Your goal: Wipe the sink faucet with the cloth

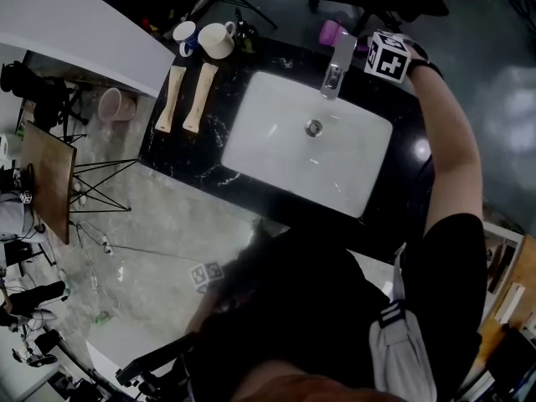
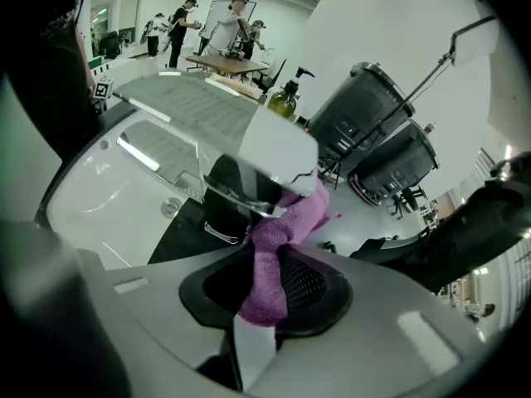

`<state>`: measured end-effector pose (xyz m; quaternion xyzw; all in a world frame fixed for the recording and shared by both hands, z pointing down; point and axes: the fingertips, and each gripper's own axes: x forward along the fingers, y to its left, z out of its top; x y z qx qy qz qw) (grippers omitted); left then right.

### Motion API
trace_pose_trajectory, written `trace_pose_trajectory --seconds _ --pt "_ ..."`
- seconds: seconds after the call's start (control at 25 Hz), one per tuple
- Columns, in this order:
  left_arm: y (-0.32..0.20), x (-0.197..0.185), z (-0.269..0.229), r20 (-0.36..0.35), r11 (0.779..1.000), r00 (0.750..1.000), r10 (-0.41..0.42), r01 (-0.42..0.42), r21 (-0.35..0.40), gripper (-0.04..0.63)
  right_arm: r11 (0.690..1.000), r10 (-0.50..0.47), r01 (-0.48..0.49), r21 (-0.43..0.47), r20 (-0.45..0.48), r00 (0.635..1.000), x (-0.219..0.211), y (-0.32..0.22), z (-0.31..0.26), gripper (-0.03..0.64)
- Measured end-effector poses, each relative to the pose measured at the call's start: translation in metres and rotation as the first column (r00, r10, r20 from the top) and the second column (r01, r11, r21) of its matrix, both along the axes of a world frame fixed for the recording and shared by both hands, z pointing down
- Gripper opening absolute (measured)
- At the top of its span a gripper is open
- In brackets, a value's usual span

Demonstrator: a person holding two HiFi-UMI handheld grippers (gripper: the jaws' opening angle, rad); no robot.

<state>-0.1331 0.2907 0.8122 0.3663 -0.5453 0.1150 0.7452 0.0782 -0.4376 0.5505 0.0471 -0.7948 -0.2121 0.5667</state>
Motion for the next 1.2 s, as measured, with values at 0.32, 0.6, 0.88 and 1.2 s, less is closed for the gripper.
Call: trace_pose_trajectory --seconds 0.32,0.6,0.88,1.2 --pt "0.017 0.017 -0.001 0.002 0.998 0.999 -0.054 0.054 -0.033 -0.008 0.996 0.022 -0.023 -0.081 -0.024 0.999 0.003 0.009 0.076 0.094" --pt "0.011 0.014 0.000 0.011 0.997 0.998 -0.070 0.070 -0.020 -0.008 0.997 0.023 -0.026 -0.074 -0.028 0.999 0.001 0.009 0.080 0.094" --pt "-0.004 0.002 0.002 0.005 1.000 1.000 -0.018 0.018 0.003 -0.008 1.000 0.008 -0.009 0.020 0.028 1.000 0.005 0.004 0.016 0.095" --pt "-0.026 -0.012 0.023 -0.029 0.997 1.000 0.005 -0.003 0.078 -0.008 0.973 -0.090 0.080 0.218 0.036 0.995 -0.019 0.018 -0.127 0.095"
